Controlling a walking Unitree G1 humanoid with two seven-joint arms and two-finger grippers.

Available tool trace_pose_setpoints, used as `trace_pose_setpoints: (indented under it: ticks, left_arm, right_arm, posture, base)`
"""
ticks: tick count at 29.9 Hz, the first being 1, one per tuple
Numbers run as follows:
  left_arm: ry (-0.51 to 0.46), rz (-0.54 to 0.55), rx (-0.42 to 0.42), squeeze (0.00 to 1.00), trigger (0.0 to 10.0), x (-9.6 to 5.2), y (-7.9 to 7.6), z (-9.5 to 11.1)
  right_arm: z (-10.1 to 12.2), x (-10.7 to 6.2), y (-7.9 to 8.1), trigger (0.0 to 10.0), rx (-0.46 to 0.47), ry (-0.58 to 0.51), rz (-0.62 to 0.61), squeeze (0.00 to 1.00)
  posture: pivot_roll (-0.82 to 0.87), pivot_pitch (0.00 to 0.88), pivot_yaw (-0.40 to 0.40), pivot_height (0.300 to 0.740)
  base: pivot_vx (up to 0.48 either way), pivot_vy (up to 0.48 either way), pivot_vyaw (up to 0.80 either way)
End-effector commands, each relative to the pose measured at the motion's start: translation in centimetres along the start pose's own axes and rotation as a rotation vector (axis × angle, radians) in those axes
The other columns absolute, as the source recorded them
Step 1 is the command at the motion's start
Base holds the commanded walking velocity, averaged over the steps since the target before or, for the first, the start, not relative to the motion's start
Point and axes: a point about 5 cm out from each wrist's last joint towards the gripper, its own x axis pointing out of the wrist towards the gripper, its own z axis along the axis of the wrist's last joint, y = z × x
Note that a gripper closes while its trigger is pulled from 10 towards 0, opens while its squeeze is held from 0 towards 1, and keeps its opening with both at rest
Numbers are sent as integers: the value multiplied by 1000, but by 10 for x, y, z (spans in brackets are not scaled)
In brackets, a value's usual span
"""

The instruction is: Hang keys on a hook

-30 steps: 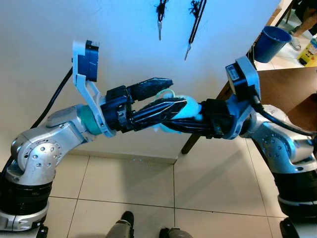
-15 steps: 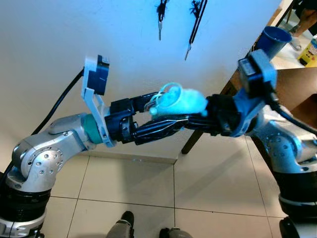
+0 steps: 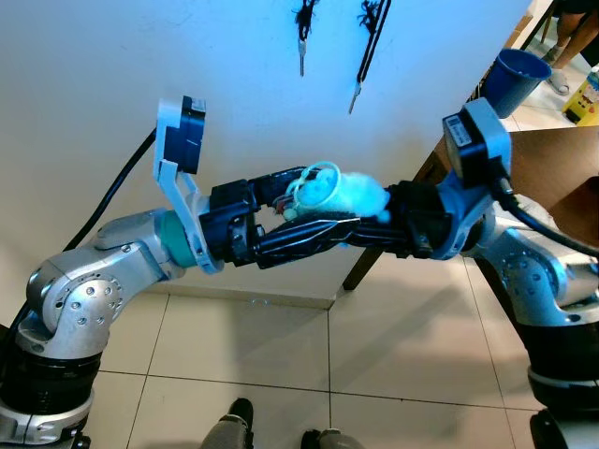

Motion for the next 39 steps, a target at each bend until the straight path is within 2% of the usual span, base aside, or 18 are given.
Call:
trace_pose_setpoints:
  ticks: [1,2,6,16,24,30,32,33,34,35,37,38,39]
  left_arm:
    - [-11,-26,3,0,10000,2,-3,4]
    - [-29,-60,10,0,10000,2,-10,10]
    - [-32,-77,14,0,10000,2,-13,11]
    - [-29,-89,18,0,10000,2,-16,11]
    - [81,-55,73,0,10000,3,-14,-5]
    - [106,-25,105,0,10000,4,-10,-7]
    - [156,38,220,0,10000,6,-5,-10]
    - [156,38,220,0,10000,6,-5,-10]
    - [149,76,273,0,10000,8,-2,-9]
    - [149,76,273,0,10000,8,-2,-9]
    - [78,153,438,0,10000,14,0,1]
    - [78,153,438,0,10000,14,0,1]
    - [57,174,492,0,10000,16,-1,4]
  right_arm:
    - [-6,-3,-1,0,15,38,-27,0]
    - [-11,-4,-6,0,24,71,-74,0]
    - [-13,-5,-10,0,27,86,-107,0]
    - [-14,-7,-17,0,26,97,-169,0]
    - [-7,-4,-15,0,2,51,-145,0]
    - [-6,-3,-15,0,2,41,-137,0]
    - [-3,-3,-16,0,4,18,-148,0]
    - [-3,-3,-16,0,4,18,-148,0]
    - [-2,-2,-17,0,11,0,-158,0]
    - [-2,-2,-17,0,11,0,-158,0]
    - [-3,-1,-19,0,40,-40,-183,0]
    - [-3,-1,-19,0,40,-40,-183,0]
    - [-4,-1,-20,0,48,-50,-190,0]
  posture:
    - [10,119,-19,740]
    - [11,123,-19,740]
    - [11,123,-19,740]
    - [13,127,-21,740]
    - [13,128,-21,740]
    - [12,129,-23,740]
    - [12,129,-23,740]
    - [12,129,-23,740]
    - [8,128,-21,740]
    - [8,128,-21,740]
    - [8,131,-24,740]
    - [8,131,-24,740]
    - [8,131,-24,740]
  base:
    - [0,0,0]
    - [0,0,0]
    - [0,0,0]
    - [0,0,0]
    - [0,0,0]
    - [0,0,0]
    - [0,0,0]
    - [0,0,0]
    - [0,0,0]
    - [0,0,0]
    - [0,0,0]
    - [0,0,0]
    - [0,0,0]
